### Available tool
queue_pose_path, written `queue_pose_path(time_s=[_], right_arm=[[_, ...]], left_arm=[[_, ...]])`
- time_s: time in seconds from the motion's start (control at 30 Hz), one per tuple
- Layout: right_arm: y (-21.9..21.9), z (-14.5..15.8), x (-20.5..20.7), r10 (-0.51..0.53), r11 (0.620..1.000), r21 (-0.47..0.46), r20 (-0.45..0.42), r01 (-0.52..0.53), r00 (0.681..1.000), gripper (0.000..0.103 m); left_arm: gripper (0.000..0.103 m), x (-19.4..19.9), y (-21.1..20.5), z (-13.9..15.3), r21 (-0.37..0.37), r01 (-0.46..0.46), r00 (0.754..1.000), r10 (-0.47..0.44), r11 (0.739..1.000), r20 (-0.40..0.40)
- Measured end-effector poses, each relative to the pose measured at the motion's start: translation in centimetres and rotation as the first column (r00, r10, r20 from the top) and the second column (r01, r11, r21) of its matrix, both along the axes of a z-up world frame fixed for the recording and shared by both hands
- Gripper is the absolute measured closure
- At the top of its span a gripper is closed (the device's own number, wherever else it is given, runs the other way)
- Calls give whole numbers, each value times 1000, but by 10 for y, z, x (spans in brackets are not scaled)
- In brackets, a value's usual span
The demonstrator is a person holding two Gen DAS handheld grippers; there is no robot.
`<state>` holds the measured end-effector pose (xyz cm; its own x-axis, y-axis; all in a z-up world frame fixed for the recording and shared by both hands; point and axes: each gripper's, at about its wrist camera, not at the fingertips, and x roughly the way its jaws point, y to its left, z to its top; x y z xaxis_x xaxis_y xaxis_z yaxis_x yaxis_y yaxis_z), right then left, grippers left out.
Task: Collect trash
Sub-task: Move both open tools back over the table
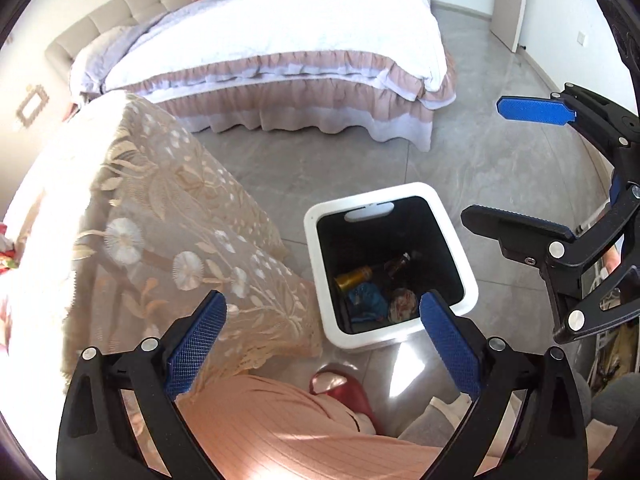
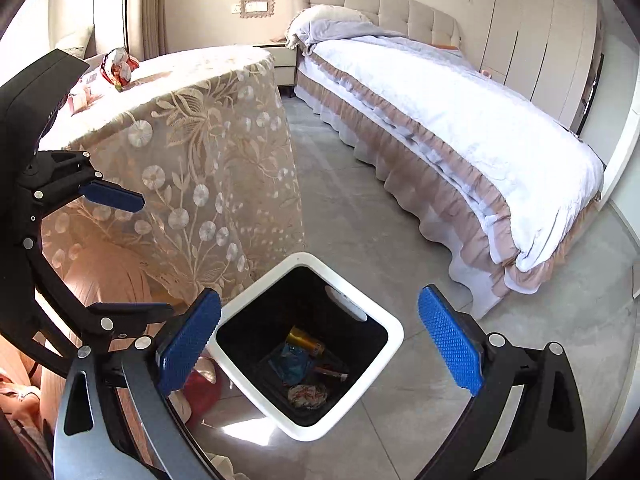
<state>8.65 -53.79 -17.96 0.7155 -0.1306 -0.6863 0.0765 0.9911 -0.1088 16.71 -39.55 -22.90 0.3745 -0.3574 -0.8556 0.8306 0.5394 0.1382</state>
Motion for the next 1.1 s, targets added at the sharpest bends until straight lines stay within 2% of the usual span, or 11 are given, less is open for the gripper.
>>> queue_pose_path(time_s=[0.17,0.3,0.4,0.5,0.63,0.77,0.97,1.1], right_arm=[[17,30,1,31,999,-10,74,-30,997,4],[38,53,6,66,998,-13,131,-65,989,4],[59,69,14,94,996,-22,179,-91,979,4],[85,84,27,133,991,-2,228,-136,964,4],[126,100,47,228,971,4,285,-238,931,4],[176,113,74,334,936,0,312,-351,890,4],[254,125,111,483,866,-40,326,-498,813,5],[291,125,137,555,823,-50,287,-566,781,4]], left_arm=[[7,-1,28,28,-61,-54,997,57,997,43],[7,0,58,50,-120,-129,987,138,984,78],[7,4,84,67,-169,-191,972,210,967,102],[7,8,115,82,-212,-263,946,295,941,136],[6,16,160,99,-241,-368,886,418,898,203],[6,24,216,112,-264,-476,816,533,839,225],[6,43,306,119,-269,-648,670,701,713,244],[6,58,360,118,-258,-725,586,769,638,256]])
